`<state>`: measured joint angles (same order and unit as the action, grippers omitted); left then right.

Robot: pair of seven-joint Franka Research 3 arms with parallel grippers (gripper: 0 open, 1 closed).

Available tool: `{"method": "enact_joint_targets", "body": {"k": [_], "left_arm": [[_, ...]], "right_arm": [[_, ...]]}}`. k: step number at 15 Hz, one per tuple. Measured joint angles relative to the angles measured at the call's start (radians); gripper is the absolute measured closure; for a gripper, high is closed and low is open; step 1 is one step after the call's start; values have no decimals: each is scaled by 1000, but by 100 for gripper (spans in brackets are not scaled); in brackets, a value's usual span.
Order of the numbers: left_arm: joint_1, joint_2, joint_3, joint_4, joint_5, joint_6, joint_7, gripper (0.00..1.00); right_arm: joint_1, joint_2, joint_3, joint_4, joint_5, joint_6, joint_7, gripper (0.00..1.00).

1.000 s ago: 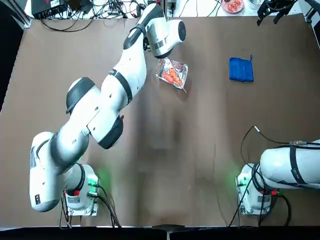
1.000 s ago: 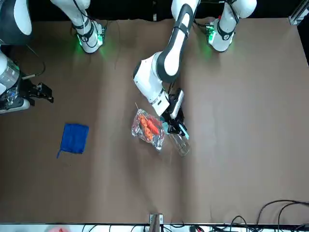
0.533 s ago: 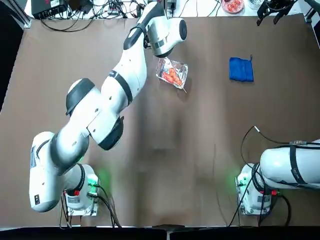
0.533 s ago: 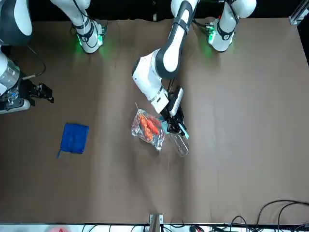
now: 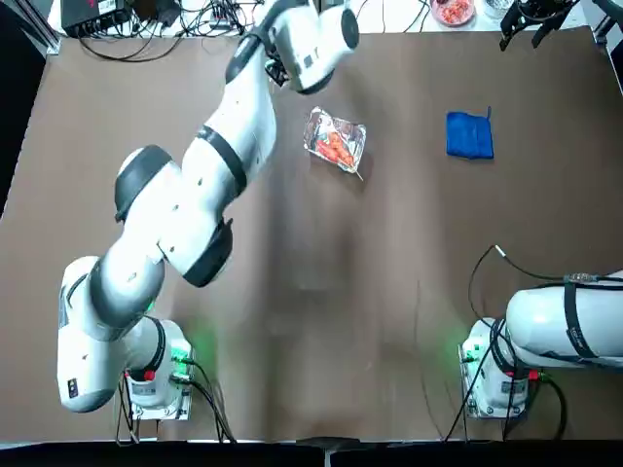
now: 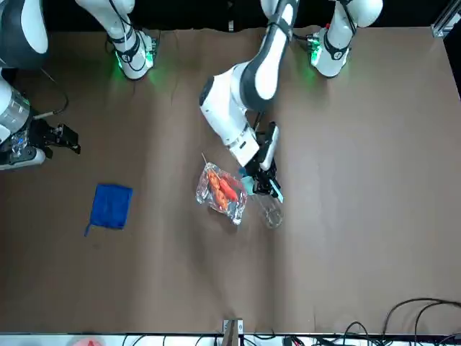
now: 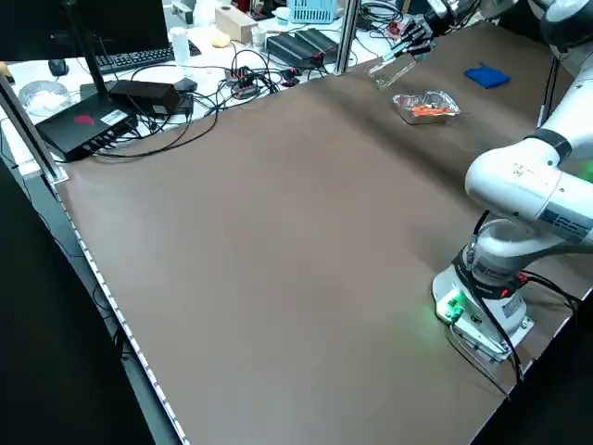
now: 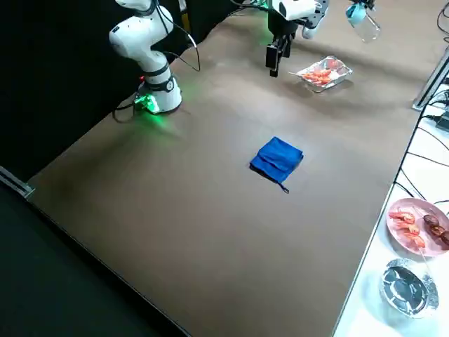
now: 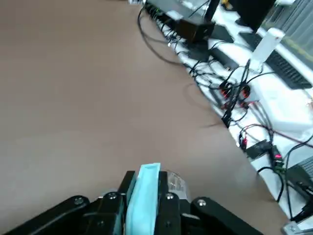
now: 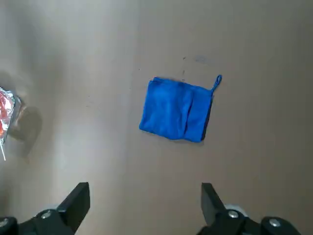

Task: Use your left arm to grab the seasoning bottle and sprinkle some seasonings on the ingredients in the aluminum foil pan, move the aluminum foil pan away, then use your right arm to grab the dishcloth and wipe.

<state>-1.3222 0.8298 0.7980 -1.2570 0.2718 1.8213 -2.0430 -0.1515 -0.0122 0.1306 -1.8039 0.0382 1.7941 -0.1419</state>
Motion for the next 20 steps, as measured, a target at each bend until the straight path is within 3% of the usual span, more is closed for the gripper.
{"method": "enact_joint_targets", "body": {"k": [6,7,10,20], "left_arm": [[124,-123,8,0,-214,-62,238,77],[182,-168,9,0,-295,-82,336,77],[283,-220,8,-2,-393,-128,514,77],[626,-264,1,-36,-667,-153,928,77]], "right_arm": [[0,1,1,-1,0,0,-1,0],[0,1,1,-1,0,0,-1,0],[0,1,2,-1,0,-1,-1,0],[1,1,2,-2,0,-1,-1,0]]}}
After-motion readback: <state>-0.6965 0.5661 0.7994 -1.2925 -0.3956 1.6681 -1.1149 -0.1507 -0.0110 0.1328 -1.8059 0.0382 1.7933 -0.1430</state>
